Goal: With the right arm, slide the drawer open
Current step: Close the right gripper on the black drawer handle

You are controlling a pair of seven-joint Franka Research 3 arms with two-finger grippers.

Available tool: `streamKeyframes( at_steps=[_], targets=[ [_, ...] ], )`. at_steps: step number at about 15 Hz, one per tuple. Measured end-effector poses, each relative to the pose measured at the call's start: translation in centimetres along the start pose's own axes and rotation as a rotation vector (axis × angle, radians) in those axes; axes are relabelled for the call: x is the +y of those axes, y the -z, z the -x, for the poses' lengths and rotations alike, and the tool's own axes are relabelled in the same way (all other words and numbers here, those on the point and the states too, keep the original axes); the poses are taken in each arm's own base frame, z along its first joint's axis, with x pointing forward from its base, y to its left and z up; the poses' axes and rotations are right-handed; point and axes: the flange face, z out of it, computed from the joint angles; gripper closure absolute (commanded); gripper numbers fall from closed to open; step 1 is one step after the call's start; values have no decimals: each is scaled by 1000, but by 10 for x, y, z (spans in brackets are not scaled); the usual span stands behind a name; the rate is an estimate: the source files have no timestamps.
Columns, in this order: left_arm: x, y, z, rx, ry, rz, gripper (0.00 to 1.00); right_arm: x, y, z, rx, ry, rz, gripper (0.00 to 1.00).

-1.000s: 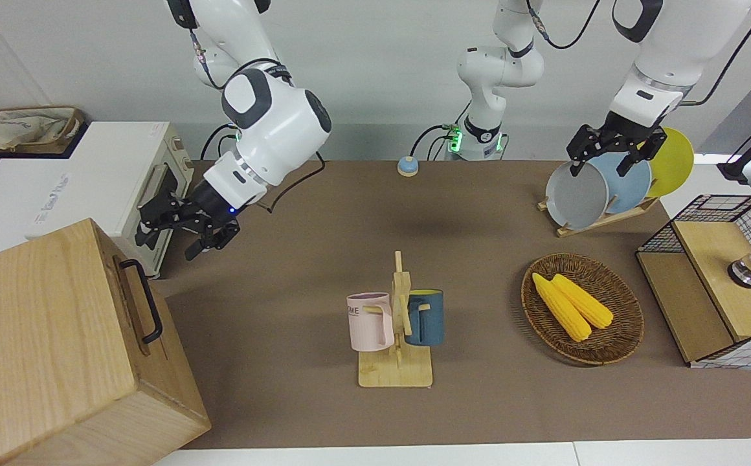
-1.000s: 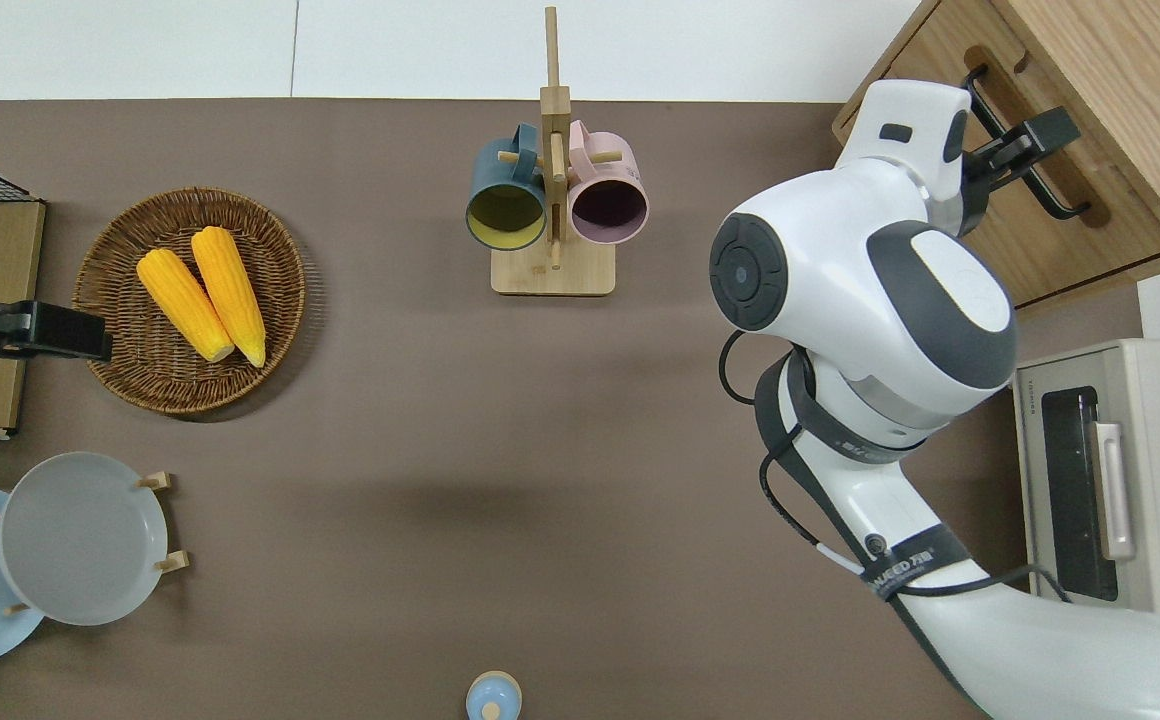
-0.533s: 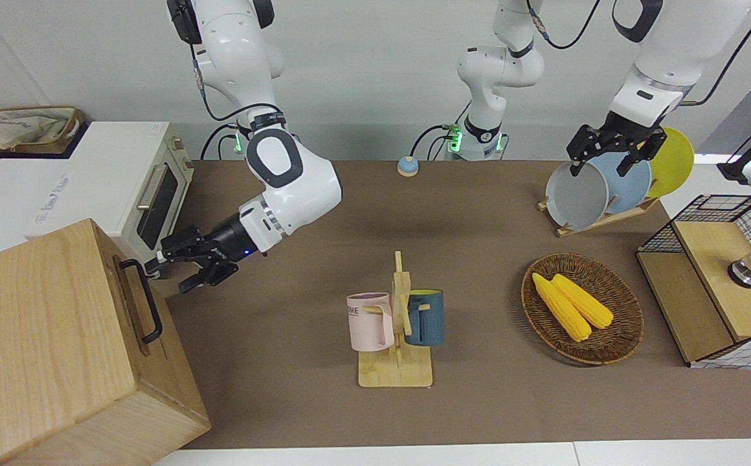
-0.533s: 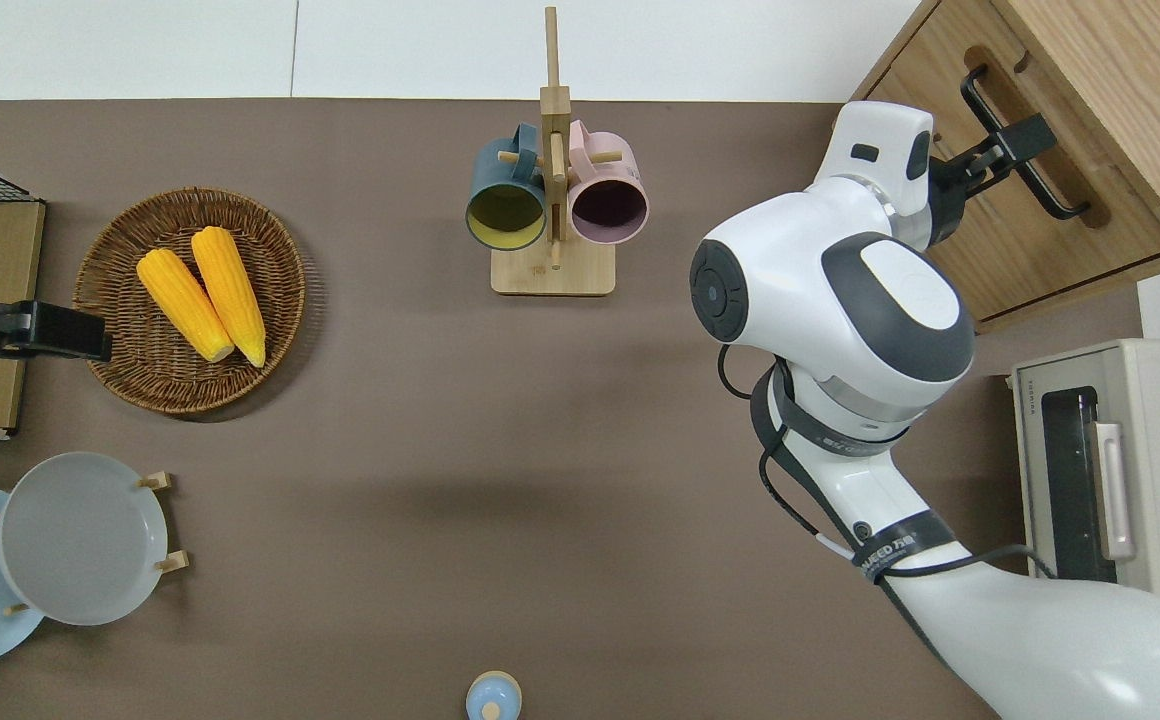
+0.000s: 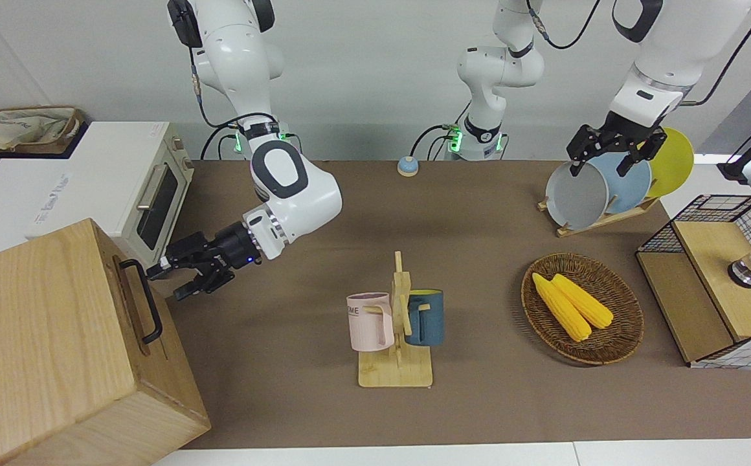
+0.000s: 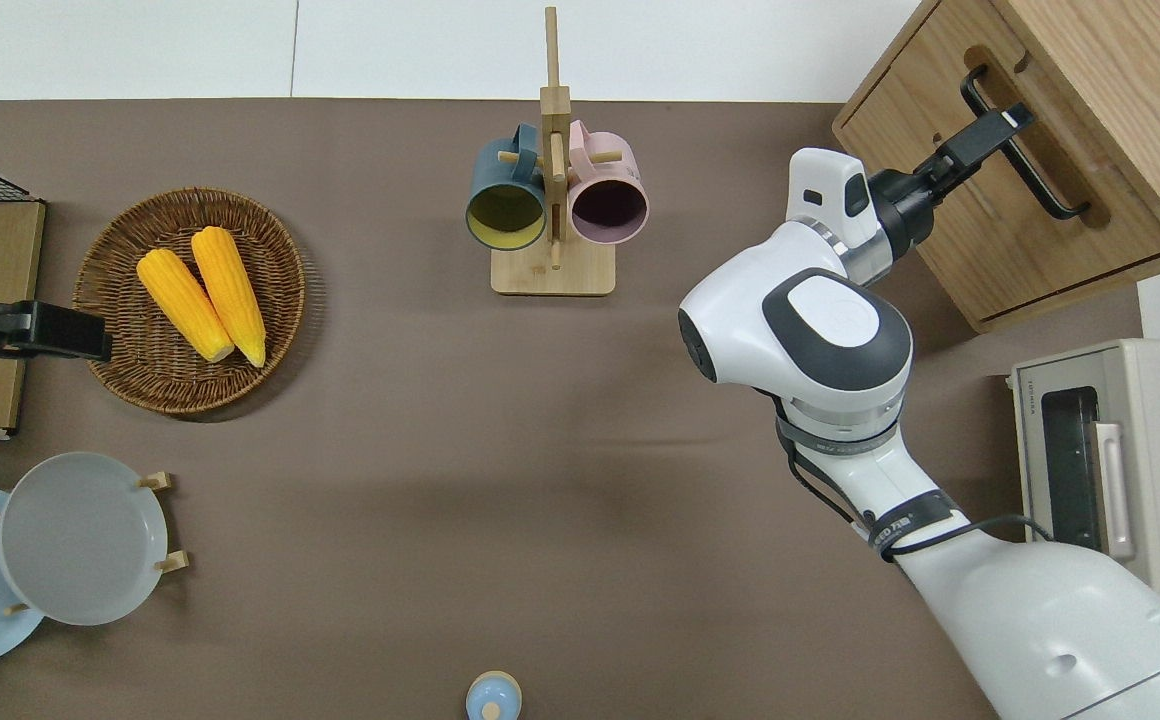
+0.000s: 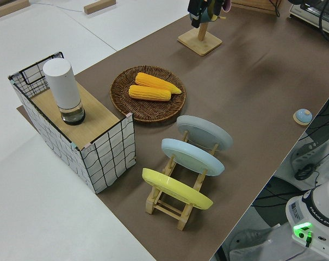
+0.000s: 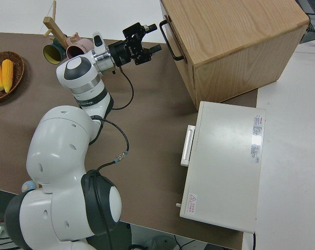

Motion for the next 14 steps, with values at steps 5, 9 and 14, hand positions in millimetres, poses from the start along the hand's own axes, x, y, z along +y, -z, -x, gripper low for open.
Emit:
streamKeyframes(
  at_steps=[5,9,14],
  targets=[
    [0,0,0,0,0,0,5,-17,-9,2,4,-35,25,40],
    [0,0,0,0,0,0,2,-21,-14,5,2,-48,31,82],
    [0,0,0,0,0,0,5,-20,-21,7,0,-48,45,447]
  ],
)
